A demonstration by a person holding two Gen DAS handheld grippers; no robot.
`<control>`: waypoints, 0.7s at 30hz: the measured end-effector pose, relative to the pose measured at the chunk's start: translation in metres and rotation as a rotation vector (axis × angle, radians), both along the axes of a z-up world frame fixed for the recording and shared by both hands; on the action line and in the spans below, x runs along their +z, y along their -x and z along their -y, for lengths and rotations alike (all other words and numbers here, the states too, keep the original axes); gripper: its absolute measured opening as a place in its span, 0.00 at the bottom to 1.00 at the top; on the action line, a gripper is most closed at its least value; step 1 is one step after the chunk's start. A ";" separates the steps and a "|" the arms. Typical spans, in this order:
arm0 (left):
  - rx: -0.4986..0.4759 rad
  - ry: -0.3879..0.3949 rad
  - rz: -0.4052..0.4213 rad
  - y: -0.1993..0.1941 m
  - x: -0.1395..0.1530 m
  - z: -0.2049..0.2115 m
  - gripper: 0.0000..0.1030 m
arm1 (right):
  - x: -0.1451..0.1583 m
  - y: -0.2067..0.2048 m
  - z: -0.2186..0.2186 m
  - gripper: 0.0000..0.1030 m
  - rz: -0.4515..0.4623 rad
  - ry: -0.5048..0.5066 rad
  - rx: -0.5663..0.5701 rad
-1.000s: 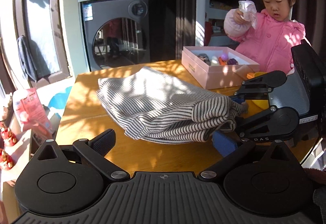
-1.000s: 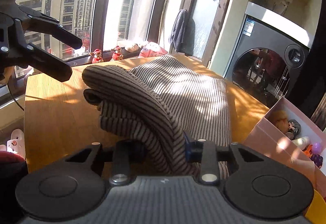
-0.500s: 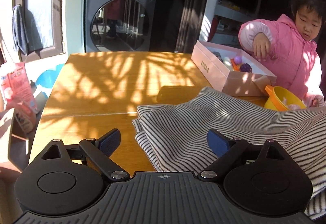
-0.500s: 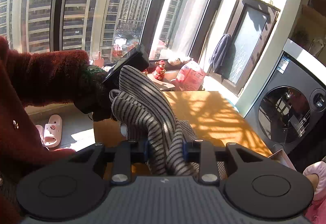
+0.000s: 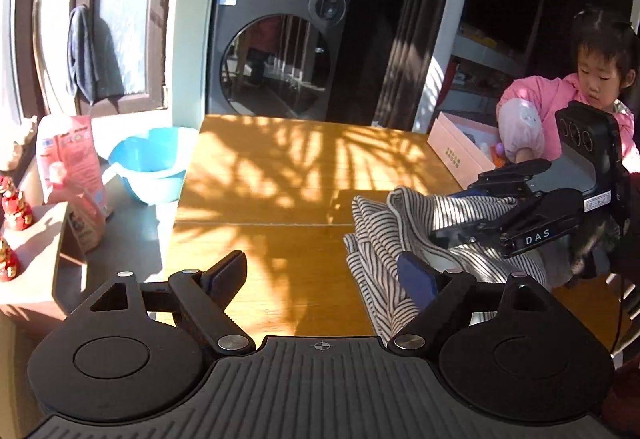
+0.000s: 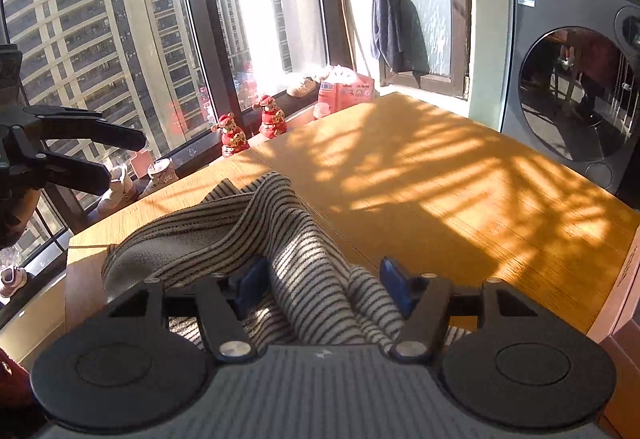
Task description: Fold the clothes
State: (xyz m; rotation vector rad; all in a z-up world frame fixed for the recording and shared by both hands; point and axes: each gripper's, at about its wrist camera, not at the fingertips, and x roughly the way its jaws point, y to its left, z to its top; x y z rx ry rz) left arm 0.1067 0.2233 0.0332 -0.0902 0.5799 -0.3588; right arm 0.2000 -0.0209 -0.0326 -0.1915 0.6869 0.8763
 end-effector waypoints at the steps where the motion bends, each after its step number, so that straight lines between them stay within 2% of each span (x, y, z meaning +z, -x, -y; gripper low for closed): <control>1: -0.036 0.011 0.022 0.001 0.006 0.007 0.88 | 0.002 0.002 0.001 0.65 0.014 -0.002 -0.014; 3: -0.149 0.033 0.051 -0.004 0.013 0.034 0.88 | 0.012 0.007 0.006 0.65 0.073 -0.002 -0.051; 5: -0.285 0.034 0.044 -0.012 0.009 0.067 0.90 | 0.026 0.018 0.016 0.65 0.178 -0.012 -0.102; 6: -0.323 0.025 0.036 -0.017 0.005 0.078 0.90 | 0.039 0.027 0.026 0.54 0.261 -0.016 -0.145; 8: -0.361 -0.034 0.006 -0.031 -0.011 0.102 0.90 | 0.056 0.043 0.044 0.33 0.329 -0.051 -0.191; 11: -0.315 -0.083 -0.040 -0.053 -0.032 0.114 0.89 | 0.062 0.062 0.062 0.32 0.281 -0.134 -0.199; 12: -0.298 -0.089 -0.046 -0.057 -0.037 0.114 0.89 | 0.055 0.067 0.064 0.32 0.242 -0.140 -0.200; 14: -0.275 -0.096 -0.051 -0.063 -0.043 0.114 0.89 | 0.035 0.064 0.063 0.32 0.177 -0.117 -0.224; 16: -0.275 -0.125 -0.047 -0.061 -0.042 0.116 0.89 | -0.002 0.046 0.059 0.32 0.058 -0.070 -0.271; 18: -0.278 -0.178 -0.037 -0.053 -0.037 0.118 0.89 | -0.023 0.042 0.055 0.33 0.082 -0.087 -0.281; 19: -0.272 -0.198 -0.030 -0.049 -0.033 0.117 0.89 | -0.023 0.042 0.051 0.33 0.097 -0.074 -0.279; 21: -0.270 -0.184 -0.004 -0.042 -0.021 0.108 0.89 | -0.022 0.041 0.044 0.34 0.115 -0.049 -0.274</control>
